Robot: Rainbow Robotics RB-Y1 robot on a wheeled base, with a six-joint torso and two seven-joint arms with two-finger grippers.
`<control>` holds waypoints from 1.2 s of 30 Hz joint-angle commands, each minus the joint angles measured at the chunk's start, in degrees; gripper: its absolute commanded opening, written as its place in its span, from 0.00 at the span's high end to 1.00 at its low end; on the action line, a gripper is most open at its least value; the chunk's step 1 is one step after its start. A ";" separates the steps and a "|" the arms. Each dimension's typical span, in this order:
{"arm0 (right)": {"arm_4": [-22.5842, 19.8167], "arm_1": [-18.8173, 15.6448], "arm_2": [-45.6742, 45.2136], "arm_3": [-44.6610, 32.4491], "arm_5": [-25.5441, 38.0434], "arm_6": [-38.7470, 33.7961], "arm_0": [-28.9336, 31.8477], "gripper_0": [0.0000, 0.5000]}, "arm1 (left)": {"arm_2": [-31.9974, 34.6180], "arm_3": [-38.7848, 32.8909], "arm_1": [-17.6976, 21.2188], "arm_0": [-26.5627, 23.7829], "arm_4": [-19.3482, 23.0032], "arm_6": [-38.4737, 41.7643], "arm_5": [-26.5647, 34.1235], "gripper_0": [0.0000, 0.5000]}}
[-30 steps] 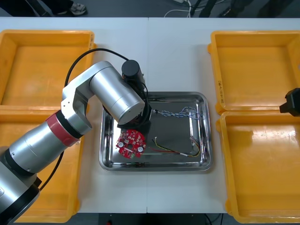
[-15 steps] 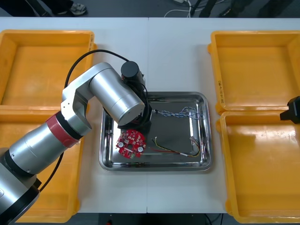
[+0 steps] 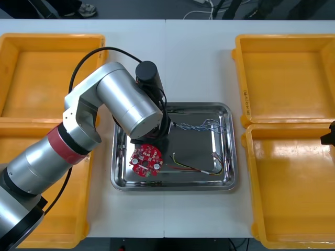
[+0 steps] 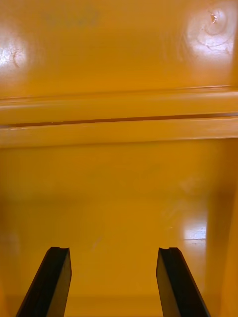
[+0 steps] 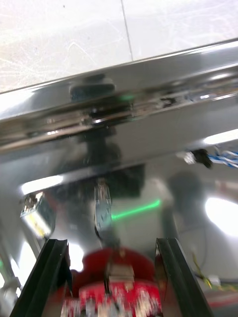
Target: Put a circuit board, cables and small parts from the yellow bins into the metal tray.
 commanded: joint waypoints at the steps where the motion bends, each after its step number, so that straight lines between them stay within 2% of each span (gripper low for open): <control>1: 2.83 2.28 -4.54 -2.39 2.02 -0.70 0.60 0.00 | 4.39 -5.81 1.32 -0.36 2.45 2.88 4.50 0.00; 6: 6.87 5.27 -5.07 -4.67 3.95 0.09 0.60 0.00 | 9.05 -9.76 3.17 -0.98 6.23 0.59 9.78 0.00; 15: 6.52 6.33 -5.78 -4.67 4.13 0.88 0.60 0.00 | 19.68 -13.01 8.00 -1.06 13.26 -8.20 17.60 0.00; 19: 6.52 7.20 -5.78 -4.76 4.13 0.88 0.51 0.00 | 23.73 -13.45 10.20 -0.98 15.81 -10.92 18.26 0.00; 26: 8.02 8.00 -6.39 -4.76 4.13 1.23 0.60 0.00 | 29.88 -13.45 12.66 -0.10 16.69 -15.49 18.26 0.00; 36: 7.75 8.00 -8.50 -3.00 4.13 2.11 0.60 0.00 | 37.26 -14.33 17.32 5.97 17.13 -20.24 18.26 0.00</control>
